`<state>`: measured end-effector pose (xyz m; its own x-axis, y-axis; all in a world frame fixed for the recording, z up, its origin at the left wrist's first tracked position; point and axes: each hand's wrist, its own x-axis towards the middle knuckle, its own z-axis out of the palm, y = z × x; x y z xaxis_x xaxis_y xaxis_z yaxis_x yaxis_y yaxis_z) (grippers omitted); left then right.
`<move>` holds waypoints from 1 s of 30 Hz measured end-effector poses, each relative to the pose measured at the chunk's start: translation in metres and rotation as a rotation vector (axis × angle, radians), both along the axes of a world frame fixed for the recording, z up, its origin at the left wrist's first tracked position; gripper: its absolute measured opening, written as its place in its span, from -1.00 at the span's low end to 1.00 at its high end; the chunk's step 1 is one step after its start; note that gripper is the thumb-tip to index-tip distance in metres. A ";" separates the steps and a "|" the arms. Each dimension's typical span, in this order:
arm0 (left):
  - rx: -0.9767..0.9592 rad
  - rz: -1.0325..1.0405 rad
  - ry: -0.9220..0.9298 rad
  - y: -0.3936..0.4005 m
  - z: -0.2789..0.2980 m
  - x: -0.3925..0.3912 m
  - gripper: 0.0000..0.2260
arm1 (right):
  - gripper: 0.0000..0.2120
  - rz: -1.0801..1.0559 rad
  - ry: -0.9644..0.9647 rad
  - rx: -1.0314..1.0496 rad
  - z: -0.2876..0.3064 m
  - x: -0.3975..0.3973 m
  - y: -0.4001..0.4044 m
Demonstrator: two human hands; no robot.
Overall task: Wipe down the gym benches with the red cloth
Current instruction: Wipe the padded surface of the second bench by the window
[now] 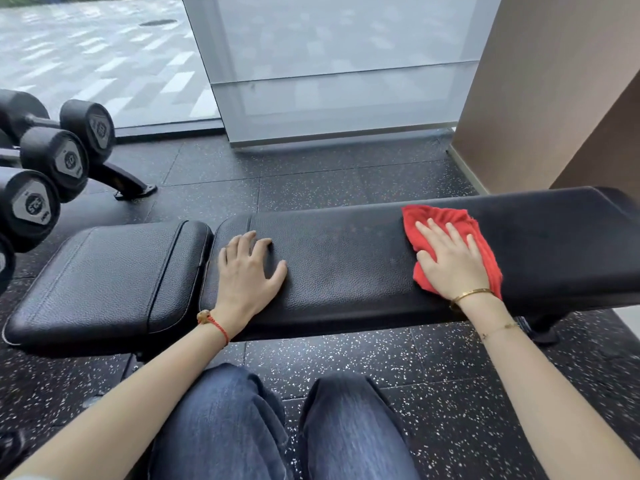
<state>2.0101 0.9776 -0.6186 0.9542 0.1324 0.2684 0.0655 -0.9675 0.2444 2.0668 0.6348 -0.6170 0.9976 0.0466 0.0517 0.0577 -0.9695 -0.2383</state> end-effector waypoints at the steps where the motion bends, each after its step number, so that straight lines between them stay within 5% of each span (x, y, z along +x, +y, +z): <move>1: 0.017 -0.010 0.002 -0.002 -0.001 0.001 -0.44 | -0.46 -0.032 0.003 0.004 0.001 0.006 -0.006; 10: 0.028 -0.012 0.004 -0.009 -0.005 0.004 -0.45 | -0.47 -0.201 0.071 0.031 0.007 0.051 0.014; 24: -0.053 -0.069 0.049 -0.002 -0.001 -0.001 -0.51 | -0.50 0.373 0.058 0.081 0.004 -0.019 0.189; 30: -0.098 -0.056 -0.002 -0.004 -0.001 -0.006 -0.59 | -0.43 0.348 0.022 0.371 0.016 -0.031 0.173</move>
<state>2.0038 0.9739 -0.6200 0.9603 0.1045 0.2586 0.0113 -0.9409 0.3385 2.0361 0.8081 -0.6013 0.9272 0.3590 0.1071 0.3535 -0.7437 -0.5674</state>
